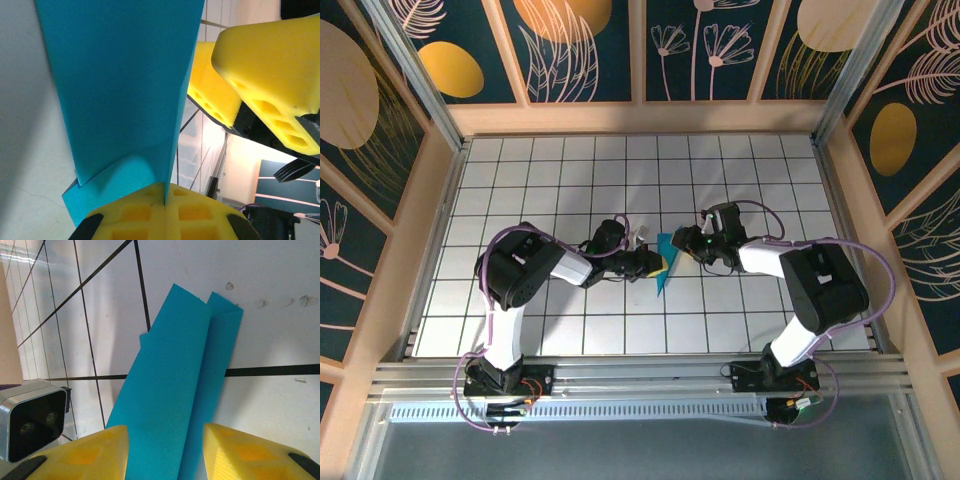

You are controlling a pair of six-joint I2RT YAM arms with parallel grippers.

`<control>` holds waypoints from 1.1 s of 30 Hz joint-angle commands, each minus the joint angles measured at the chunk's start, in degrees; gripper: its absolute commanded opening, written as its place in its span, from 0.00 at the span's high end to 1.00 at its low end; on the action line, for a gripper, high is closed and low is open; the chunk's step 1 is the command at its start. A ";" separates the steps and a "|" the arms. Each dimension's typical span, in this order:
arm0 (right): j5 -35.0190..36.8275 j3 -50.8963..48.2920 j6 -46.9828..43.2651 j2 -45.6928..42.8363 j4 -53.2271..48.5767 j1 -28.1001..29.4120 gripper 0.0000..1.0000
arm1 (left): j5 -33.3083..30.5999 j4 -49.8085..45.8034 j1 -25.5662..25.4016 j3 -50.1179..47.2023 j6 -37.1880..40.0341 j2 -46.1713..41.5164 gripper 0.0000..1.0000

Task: Fold a paper plane with a square sheet of paper (fold left side to right side)
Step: Fold the wing for the fifth time at the center of the table.

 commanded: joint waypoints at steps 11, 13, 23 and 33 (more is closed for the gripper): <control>1.50 2.18 0.75 2.33 0.59 1.36 0.56 | 1.51 7.38 0.40 -1.29 -3.87 2.28 1.00; 1.50 2.35 0.79 2.58 0.67 1.53 0.56 | 1.53 7.42 0.40 -1.31 -3.93 2.42 1.00; 1.59 2.91 0.99 3.87 0.76 2.18 0.57 | 1.33 7.65 0.40 -1.57 -4.22 2.64 1.00; 2.35 3.93 0.49 5.48 -1.54 2.84 0.57 | 1.07 7.99 0.40 -1.87 -4.50 2.86 1.00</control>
